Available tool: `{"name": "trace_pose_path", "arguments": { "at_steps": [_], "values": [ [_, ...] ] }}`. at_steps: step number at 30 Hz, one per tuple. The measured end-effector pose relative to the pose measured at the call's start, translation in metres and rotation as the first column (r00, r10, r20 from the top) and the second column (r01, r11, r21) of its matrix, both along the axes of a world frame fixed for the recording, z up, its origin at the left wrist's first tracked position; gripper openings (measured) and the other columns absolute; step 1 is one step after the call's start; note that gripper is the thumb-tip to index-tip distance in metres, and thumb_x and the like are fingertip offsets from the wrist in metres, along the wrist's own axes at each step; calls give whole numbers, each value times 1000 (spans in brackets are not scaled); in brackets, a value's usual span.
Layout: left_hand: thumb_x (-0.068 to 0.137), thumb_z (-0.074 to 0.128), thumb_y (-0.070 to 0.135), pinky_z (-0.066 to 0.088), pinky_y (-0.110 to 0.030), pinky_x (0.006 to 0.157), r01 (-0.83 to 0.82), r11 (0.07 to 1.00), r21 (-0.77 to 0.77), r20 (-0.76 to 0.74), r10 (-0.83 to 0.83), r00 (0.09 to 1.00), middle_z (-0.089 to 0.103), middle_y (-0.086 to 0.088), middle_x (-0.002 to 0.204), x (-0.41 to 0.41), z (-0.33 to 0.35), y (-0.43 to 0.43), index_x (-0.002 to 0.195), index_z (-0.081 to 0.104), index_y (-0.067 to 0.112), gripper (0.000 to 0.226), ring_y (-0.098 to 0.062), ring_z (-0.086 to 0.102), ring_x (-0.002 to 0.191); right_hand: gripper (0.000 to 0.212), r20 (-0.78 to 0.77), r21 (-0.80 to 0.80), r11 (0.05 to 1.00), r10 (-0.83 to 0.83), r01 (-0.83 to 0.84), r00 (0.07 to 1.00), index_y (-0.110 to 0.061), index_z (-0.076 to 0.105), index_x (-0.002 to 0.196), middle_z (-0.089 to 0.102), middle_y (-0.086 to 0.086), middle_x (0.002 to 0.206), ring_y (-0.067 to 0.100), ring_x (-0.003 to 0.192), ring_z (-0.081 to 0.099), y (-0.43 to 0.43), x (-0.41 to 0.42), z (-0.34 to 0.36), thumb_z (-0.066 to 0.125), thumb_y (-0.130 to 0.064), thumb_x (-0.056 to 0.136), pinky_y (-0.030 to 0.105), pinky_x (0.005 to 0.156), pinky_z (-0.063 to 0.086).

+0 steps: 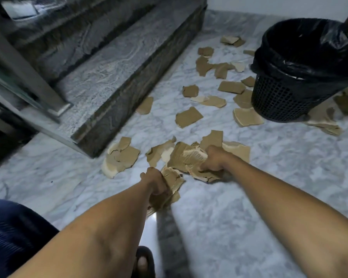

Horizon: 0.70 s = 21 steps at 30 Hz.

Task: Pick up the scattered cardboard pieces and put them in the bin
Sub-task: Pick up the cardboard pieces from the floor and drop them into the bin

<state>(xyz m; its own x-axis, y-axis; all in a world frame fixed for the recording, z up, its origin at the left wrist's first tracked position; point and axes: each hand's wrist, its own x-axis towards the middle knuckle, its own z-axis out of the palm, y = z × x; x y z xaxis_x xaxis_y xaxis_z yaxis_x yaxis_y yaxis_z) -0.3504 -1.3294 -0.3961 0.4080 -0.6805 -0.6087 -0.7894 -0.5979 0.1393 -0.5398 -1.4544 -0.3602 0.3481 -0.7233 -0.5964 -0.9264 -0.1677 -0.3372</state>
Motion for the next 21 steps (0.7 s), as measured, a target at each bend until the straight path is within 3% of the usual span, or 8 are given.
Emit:
{"name": "trace_pose_path", "arguments": {
  "at_steps": [3, 5, 8, 10, 14, 17, 21],
  "values": [
    [60, 84, 50, 52, -35, 91, 5, 1000, -7, -23, -5, 1000, 59, -8, 117, 9, -4, 4, 120, 58, 5, 80, -28, 58, 110, 70, -129, -100, 987, 112, -125, 985, -12, 47, 136, 35, 10, 144, 35, 134, 32, 7, 44, -16, 68, -53, 84, 52, 104, 32],
    [68, 82, 41, 52, -33, 89, 12, 1000, 17, -49, -11, 999, 65, -10, 116, 18, -6, 6, 117, 65, 7, 61, -28, 60, 110, 64, -148, -117, 982, 134, -152, 980, -15, 50, 135, 27, 8, 151, 37, 140, 21, 7, 59, -26, 66, -52, 85, 61, 107, 23],
    [66, 86, 33, 55, -34, 89, -5, 996, 94, -128, 17, 992, 67, -7, 116, 37, -1, 7, 116, 68, 8, 59, -25, 64, 105, 67, -157, -85, 978, 177, -191, 972, -18, 47, 140, 17, 5, 160, 36, 149, 1, 3, 69, -36, 67, -50, 84, 72, 110, 7],
    [66, 87, 32, 55, -36, 90, 17, 984, 177, -164, 13, 986, 69, -4, 113, 53, 10, 3, 115, 69, 8, 57, -24, 66, 102, 65, -174, -88, 969, 214, -231, 961, -18, 46, 137, 33, 8, 151, 35, 146, 12, 2, 70, -36, 66, -50, 84, 72, 109, 9],
    [73, 84, 19, 57, -44, 87, -65, 956, 286, -266, 144, 953, 72, -14, 104, 90, 40, -16, 107, 72, 1, 40, -32, 69, 95, 58, -161, -284, 901, 291, -327, 943, -20, 48, 126, 52, 7, 128, 31, 126, 35, 12, 68, -41, 67, -50, 80, 56, 99, 24],
    [66, 88, 19, 59, -51, 80, -208, 963, 171, -323, 254, 912, 73, -20, 97, 110, 56, -37, 98, 71, -2, 42, -38, 71, 90, 67, -145, -304, 876, 346, -374, 927, -19, 44, 129, 46, 7, 130, 29, 124, 37, 20, 64, -47, 70, -52, 78, 51, 97, 27],
    [48, 94, 38, 60, -45, 82, -353, 929, -111, -362, 293, 885, 71, -11, 99, 106, 59, -68, 104, 66, 7, 70, -30, 70, 88, 69, -204, -195, 883, 389, -427, 898, -18, 45, 127, 45, 4, 130, 28, 127, 39, 21, 54, -41, 73, -54, 75, 51, 101, 30]
  ]
}}
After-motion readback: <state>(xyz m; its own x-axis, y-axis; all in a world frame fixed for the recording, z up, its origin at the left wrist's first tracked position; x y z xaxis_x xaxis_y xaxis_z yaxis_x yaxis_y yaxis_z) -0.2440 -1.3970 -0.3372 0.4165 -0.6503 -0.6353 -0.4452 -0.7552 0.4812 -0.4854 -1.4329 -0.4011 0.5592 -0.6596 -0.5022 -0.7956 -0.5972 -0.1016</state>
